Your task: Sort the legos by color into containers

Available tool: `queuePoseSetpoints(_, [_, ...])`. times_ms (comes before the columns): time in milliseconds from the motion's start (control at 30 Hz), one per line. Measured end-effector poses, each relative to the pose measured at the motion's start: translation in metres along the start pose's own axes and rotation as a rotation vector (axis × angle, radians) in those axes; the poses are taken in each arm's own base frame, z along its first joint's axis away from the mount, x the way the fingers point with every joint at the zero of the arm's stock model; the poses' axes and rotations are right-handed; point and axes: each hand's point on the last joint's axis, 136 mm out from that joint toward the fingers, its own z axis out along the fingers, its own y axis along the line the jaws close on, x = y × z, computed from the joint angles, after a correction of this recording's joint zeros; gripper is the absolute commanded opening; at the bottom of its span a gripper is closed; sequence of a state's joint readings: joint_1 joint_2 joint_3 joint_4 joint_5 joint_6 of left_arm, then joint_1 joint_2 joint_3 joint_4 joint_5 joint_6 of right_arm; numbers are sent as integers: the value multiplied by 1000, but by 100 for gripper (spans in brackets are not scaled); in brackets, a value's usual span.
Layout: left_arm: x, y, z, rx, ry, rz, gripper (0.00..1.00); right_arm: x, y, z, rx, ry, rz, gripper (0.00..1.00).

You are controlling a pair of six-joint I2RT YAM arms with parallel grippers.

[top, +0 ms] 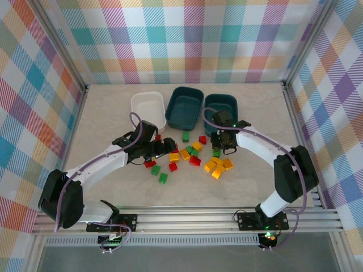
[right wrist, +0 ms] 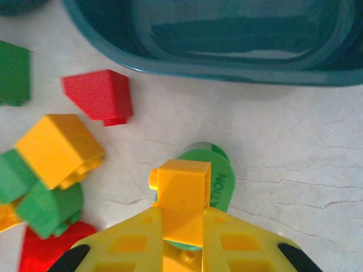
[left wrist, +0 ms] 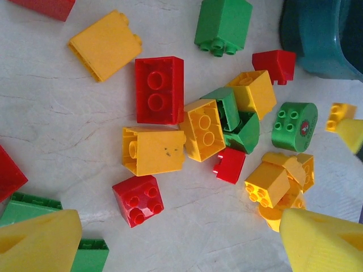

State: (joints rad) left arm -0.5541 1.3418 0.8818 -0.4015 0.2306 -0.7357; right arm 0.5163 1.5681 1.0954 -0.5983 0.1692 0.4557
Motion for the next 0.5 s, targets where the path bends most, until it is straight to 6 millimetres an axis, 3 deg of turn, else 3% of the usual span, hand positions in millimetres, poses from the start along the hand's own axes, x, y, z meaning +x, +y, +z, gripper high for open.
queuePoseSetpoints(133, [1,1,-1,-7,7,-2,90,-30,10,-24,-30,-87,3,18])
queuePoseSetpoints(233, [1,1,-1,-8,7,-2,91,-58,13,-30,-38,-137,10,18])
queuePoseSetpoints(333, [1,1,-1,-9,6,-2,92,-89,7,-20,-20,-154,30,20])
queuePoseSetpoints(500, [0,3,-2,-18,-5,6,94,-125,-3,22,17,-121,47,22])
